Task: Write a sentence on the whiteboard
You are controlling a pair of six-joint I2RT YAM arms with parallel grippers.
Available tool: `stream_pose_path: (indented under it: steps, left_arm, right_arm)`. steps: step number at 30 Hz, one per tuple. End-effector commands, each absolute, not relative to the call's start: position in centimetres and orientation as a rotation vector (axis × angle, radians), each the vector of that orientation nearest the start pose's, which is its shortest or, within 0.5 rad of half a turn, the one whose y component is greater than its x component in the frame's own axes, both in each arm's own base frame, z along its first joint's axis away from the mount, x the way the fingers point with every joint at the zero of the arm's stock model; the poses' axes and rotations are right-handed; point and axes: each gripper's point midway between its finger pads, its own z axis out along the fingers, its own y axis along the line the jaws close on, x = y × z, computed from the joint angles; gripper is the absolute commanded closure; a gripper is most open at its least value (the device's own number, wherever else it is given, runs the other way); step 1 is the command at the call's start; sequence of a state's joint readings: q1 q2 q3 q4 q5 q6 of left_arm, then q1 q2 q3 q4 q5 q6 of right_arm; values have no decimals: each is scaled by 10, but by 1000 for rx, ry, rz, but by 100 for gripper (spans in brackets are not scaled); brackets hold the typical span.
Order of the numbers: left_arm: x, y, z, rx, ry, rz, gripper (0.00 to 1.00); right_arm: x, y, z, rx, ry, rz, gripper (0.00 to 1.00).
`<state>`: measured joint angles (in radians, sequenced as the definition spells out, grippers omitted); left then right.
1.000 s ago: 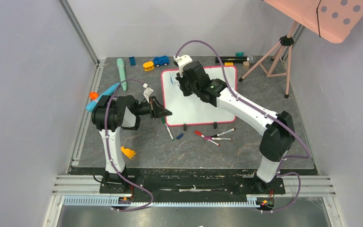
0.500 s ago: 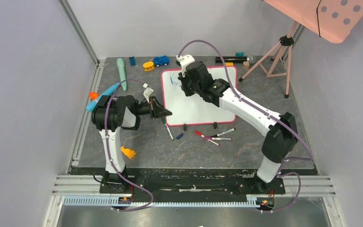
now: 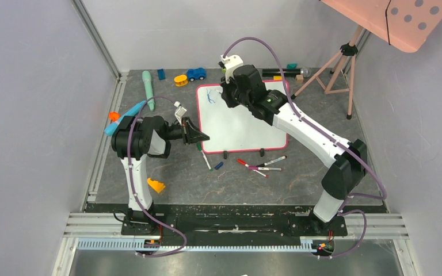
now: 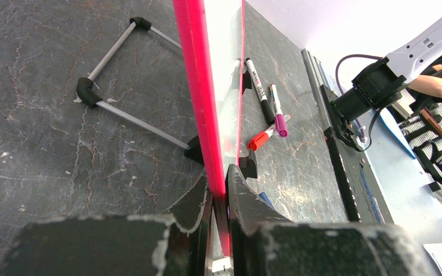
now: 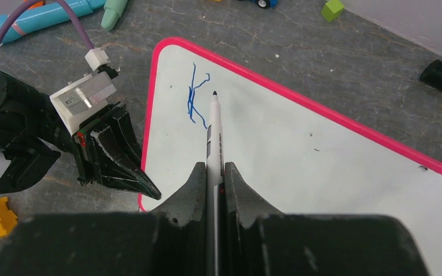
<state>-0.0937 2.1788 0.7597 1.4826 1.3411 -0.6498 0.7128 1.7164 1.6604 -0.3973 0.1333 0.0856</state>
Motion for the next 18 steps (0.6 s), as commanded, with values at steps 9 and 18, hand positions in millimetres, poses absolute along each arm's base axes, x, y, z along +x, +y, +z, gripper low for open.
stream_pose_path:
  steps: [9,18]
  left_arm:
    - [339,-209,66,890,1509,-1448,98]
    - [339,-209,66,887,1510,-1448,98]
  right_arm:
    - [420,324,286,-506,1928,342,100]
    - [423,319,275,-484,1960,301,100]
